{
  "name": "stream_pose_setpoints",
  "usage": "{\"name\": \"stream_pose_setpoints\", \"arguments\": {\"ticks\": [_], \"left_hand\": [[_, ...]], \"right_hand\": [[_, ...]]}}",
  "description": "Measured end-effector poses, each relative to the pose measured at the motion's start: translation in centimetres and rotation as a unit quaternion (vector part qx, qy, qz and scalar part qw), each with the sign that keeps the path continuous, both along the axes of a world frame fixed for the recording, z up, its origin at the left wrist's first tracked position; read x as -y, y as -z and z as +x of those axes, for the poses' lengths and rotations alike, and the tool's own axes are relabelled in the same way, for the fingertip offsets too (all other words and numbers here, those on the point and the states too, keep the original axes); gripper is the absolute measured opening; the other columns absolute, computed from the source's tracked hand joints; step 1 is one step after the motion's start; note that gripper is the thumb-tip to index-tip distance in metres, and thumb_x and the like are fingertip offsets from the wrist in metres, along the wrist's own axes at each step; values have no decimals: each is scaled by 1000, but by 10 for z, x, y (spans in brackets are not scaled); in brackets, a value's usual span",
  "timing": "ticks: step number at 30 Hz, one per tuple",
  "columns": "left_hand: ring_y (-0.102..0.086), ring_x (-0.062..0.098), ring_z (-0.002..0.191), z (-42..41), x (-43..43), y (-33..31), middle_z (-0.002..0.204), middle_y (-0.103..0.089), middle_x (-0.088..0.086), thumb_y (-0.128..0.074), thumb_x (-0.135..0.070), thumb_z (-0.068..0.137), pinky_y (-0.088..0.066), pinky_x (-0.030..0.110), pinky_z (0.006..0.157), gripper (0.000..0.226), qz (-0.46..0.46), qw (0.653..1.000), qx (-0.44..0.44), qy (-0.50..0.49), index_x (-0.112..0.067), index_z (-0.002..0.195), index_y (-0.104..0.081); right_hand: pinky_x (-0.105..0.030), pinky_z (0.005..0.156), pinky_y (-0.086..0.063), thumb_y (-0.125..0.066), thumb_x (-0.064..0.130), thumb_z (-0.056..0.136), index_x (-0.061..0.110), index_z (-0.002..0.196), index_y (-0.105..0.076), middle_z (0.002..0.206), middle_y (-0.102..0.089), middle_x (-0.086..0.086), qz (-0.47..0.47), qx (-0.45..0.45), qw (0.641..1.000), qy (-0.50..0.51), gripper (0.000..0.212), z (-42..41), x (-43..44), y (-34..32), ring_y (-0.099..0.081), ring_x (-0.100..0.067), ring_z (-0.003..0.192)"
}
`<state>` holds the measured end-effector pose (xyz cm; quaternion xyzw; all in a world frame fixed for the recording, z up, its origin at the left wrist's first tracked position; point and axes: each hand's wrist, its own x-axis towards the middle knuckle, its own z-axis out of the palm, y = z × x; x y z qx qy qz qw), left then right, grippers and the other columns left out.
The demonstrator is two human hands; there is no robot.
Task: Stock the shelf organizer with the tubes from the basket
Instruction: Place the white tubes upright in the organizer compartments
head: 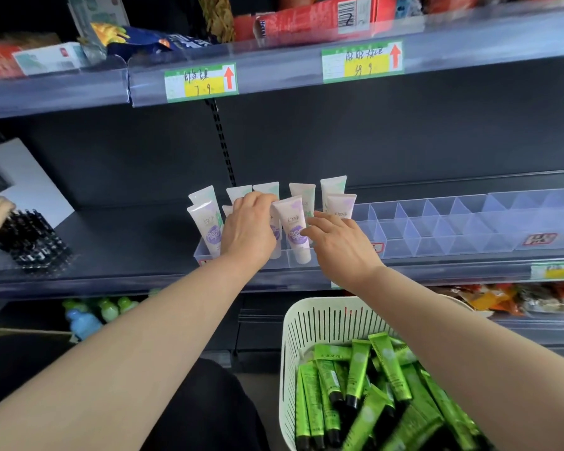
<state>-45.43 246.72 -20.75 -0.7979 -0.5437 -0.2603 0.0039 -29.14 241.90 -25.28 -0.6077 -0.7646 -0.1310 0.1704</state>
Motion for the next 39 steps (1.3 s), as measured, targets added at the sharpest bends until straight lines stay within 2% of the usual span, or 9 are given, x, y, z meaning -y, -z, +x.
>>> {"name": "stream_pose_setpoints", "arguments": {"ticks": [4,11,15,20,25,28,34,39], "left_hand": [[-38,19,127,-1,1,4,138,-46,-2,-58,0,88,-41,34,95,53,7,1000,12,1,-21,136,-47],[-39,19,125,3,8,33,138,-45,-2,-57,1,88,-40,34,98,57,-12,998,-41,40,-22,139,-44],[-39,20,127,13,18,48,138,-45,-1,-57,0,87,-41,35,99,58,-25,996,-66,48,-22,139,-44],[-38,22,125,26,29,64,137,-43,0,-55,-3,88,-40,35,98,59,-58,990,-113,65,-21,142,-40],[-31,26,127,39,36,76,145,-30,5,-55,-7,88,-38,36,98,66,-112,978,-170,51,-22,147,-27],[-28,28,130,43,38,78,147,-23,6,-56,-8,88,-37,37,100,67,-133,973,-184,39,-21,147,-26],[-24,29,134,49,39,78,148,-16,8,-57,-8,86,-33,36,106,63,-155,971,-182,17,-16,143,-31],[-36,25,122,68,58,94,133,-34,6,-57,-10,85,-40,35,96,50,-102,979,-162,68,-18,133,-44]], "right_hand": [[-38,101,-37,-60,4,83,19,128,-56,137,-53,-2,-10,-3,1000,6,47,2,2,4,-45,-24,128],[-38,93,-38,-57,3,82,20,128,-55,136,-53,0,-59,-3,997,45,49,24,22,25,-45,-24,125],[-37,100,-33,-51,4,84,21,130,-52,138,-50,1,-80,5,995,67,49,37,33,33,-42,-22,126],[-34,106,-28,-49,9,89,23,141,-39,147,-40,4,-98,5,991,86,55,47,43,38,-29,-17,137],[-34,110,-24,-46,10,90,21,148,-25,155,-26,4,-129,6,986,108,63,53,46,44,-16,-16,144],[-35,111,-22,-45,10,90,19,151,-21,157,-21,3,-143,1,983,114,66,55,47,49,-12,-15,146],[-35,112,-22,-46,9,90,21,149,-26,156,-25,4,-139,-18,984,113,63,61,51,58,-16,-14,144],[-33,103,-29,-49,10,89,26,138,-45,146,-42,7,-134,-22,986,95,52,78,67,76,-35,-16,134]]}}
